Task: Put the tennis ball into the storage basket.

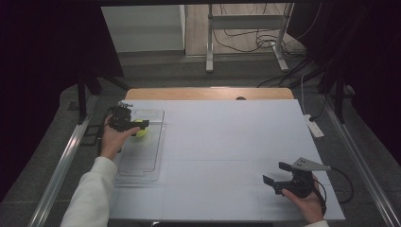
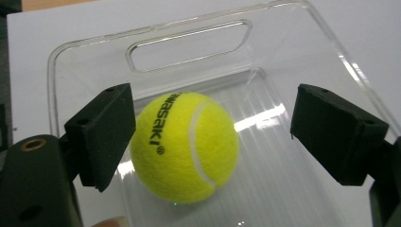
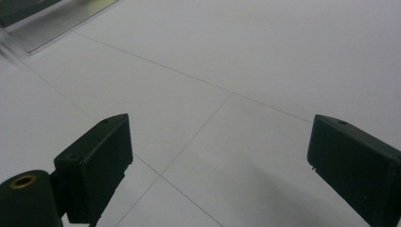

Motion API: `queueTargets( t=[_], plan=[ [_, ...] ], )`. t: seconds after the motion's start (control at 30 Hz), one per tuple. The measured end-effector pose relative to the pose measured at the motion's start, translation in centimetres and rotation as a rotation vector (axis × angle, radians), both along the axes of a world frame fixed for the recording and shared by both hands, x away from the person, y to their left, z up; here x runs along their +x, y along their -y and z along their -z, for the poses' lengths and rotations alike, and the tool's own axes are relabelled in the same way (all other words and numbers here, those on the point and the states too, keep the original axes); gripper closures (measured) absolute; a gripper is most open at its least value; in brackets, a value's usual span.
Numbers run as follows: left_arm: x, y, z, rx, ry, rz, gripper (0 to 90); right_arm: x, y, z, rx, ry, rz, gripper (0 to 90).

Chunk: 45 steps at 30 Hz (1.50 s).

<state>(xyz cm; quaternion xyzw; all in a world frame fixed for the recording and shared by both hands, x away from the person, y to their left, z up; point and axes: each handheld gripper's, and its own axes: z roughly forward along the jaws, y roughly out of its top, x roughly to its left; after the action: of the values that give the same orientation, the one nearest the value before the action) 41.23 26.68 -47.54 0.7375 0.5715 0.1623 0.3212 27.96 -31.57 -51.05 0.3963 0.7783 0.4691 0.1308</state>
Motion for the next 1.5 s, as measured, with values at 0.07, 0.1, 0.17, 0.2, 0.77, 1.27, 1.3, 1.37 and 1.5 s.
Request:
queueTargets(
  t=[0.07,0.1,0.17,0.2,0.77,1.27,1.3,1.37,1.5],
  plan=[
    [-0.2,0.1,-0.2,-0.011,0.008,0.012,15.4,0.0,0.0,0.0,0.000,0.000,-0.001,7.5],
    [-0.2,0.1,-0.3,-0.016,0.010,0.016,15.5,0.0,0.0,0.0,0.000,-0.001,0.000,7.5],
    [-0.4,0.2,-0.4,-0.030,0.015,0.025,15.6,0.0,0.0,0.0,0.000,-0.001,-0.001,7.5],
    [-0.6,0.3,-0.5,-0.035,0.018,0.037,15.5,0.1,0.0,0.0,0.000,-0.001,-0.001,7.5],
    [-2.6,0.1,-0.9,-0.086,0.061,0.076,15.5,0.3,0.3,0.1,0.015,-0.005,0.000,7.5],
    [-5.4,2.2,-2.1,-0.102,0.121,0.175,15.5,0.2,0.5,0.2,0.021,-0.014,-0.004,7.5],
    [-5.4,2.2,-2.1,-0.102,0.121,0.175,15.5,0.1,0.6,0.2,0.020,-0.017,-0.001,7.5],
    [-5.8,2.4,-2.4,-0.099,0.132,0.189,15.4,0.1,0.6,0.2,0.022,-0.017,-0.001,7.4],
    [-6.6,2.8,-2.4,-0.114,0.144,0.213,15.4,0.0,0.9,0.1,0.021,-0.012,0.012,7.4]
  ],
)
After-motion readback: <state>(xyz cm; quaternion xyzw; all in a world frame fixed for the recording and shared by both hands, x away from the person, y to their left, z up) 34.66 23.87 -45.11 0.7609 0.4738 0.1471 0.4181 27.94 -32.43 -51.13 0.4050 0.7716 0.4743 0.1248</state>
